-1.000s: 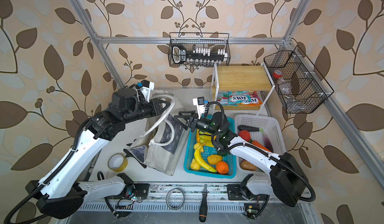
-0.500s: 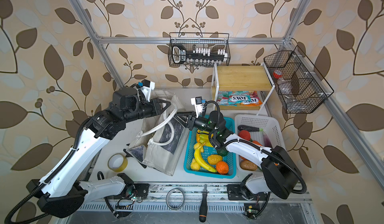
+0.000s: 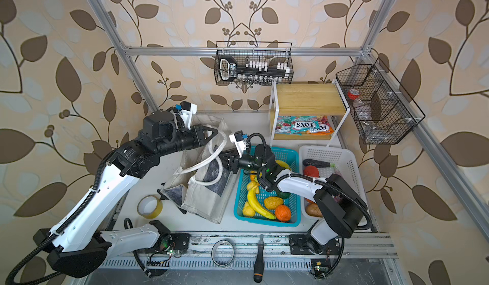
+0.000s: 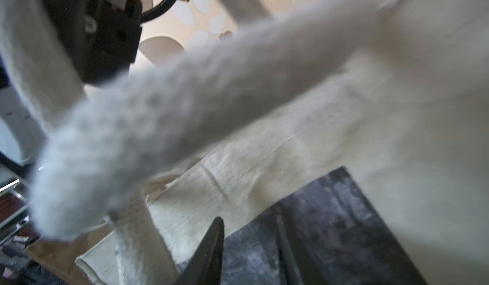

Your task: Place the food into the grocery bag and tie it

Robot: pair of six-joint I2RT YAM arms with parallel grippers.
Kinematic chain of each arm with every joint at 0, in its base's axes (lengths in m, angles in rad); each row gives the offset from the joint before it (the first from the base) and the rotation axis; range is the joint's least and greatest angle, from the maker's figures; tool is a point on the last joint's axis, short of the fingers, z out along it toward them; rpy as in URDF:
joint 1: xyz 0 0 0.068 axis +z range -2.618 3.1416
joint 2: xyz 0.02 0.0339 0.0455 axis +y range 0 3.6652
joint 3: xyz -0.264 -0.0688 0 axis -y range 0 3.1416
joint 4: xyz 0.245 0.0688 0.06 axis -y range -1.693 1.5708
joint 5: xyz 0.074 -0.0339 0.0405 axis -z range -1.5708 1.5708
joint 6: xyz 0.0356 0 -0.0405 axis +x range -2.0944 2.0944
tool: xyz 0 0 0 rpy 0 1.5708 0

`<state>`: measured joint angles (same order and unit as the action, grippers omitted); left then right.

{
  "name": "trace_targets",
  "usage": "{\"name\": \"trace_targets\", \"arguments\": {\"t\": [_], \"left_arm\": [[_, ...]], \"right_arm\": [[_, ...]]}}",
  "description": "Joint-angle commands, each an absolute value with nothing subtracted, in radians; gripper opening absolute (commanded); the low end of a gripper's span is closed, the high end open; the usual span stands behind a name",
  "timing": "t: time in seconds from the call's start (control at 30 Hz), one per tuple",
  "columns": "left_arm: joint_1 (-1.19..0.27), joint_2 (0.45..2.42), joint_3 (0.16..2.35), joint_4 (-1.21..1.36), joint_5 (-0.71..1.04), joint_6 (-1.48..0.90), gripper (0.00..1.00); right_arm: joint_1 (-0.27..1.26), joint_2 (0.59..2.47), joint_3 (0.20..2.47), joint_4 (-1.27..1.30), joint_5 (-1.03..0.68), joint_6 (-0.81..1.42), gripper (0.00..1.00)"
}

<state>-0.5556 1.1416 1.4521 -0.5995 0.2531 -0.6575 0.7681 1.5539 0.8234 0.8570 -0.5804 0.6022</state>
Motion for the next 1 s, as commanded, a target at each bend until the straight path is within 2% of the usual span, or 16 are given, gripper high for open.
{"name": "trace_targets", "arguments": {"t": [0.0,0.17,0.23,0.53,0.73,0.77,0.8,0.97], "left_arm": [[-0.553,1.085,1.453,-0.523,0.228,-0.654,0.0],[-0.551,1.085,1.442,-0.493,0.236,-0.677,0.0],[-0.553,1.085,1.428,-0.469,0.238,-0.696,0.0],[-0.552,1.07,1.392,-0.413,0.224,-0.732,0.0],[-0.552,1.049,1.364,-0.395,0.203,-0.749,0.0],[-0.552,1.043,1.354,-0.387,0.202,-0.757,0.0],[-0.552,1.039,1.345,-0.377,0.204,-0.766,0.0],[-0.552,1.019,1.312,-0.346,0.187,-0.795,0.0]], "right_arm": [[0.816,1.533,0.862,0.935,-0.617,0.51,0.45],[0.864,1.478,0.812,0.976,-0.558,0.453,0.58],[0.879,1.472,0.799,0.996,-0.524,0.419,0.6],[0.939,1.551,0.862,1.055,-0.469,0.418,0.77],[0.966,1.601,0.892,1.116,-0.358,0.404,0.78],[0.965,1.611,0.892,1.152,-0.338,0.415,0.88],[0.966,1.622,0.896,1.179,-0.322,0.429,0.9],[0.981,1.67,0.947,1.247,-0.257,0.509,0.89]]}}
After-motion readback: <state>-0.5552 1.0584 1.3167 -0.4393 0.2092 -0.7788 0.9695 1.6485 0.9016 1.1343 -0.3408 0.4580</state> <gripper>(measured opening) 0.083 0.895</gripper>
